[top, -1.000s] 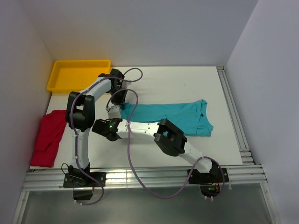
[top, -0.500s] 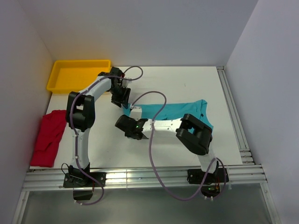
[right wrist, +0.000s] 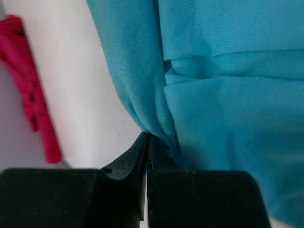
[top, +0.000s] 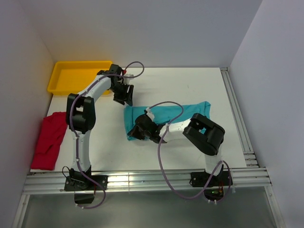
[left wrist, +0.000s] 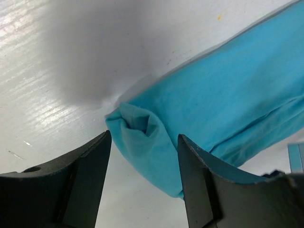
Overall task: Roll the t-shirts
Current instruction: Roll the tshirt
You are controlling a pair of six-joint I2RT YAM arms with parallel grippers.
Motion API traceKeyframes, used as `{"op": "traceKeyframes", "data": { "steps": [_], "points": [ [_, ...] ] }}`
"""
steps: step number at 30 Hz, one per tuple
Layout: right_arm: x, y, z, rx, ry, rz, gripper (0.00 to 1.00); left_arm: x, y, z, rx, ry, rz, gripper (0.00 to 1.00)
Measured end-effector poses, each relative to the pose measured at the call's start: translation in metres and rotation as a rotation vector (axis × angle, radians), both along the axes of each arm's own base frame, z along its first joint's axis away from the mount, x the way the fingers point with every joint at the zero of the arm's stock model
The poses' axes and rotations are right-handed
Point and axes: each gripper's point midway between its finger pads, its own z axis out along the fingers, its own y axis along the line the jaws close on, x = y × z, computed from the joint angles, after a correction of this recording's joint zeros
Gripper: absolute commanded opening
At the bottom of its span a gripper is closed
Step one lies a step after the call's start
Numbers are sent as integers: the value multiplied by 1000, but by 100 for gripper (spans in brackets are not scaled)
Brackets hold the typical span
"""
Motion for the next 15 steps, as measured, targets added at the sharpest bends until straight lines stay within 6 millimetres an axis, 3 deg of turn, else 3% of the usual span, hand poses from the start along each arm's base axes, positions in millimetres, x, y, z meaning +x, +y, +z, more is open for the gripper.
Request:
{"op": "traceKeyframes", "data": {
  "steps": [9,15],
  "points": [
    [13,8,24,352,84,-47,0,-3,24,-4,-72,48,53,66],
    [13,9,34,472,109,-74,0,-17,19,-4,-144,87,27,67]
  ]
}}
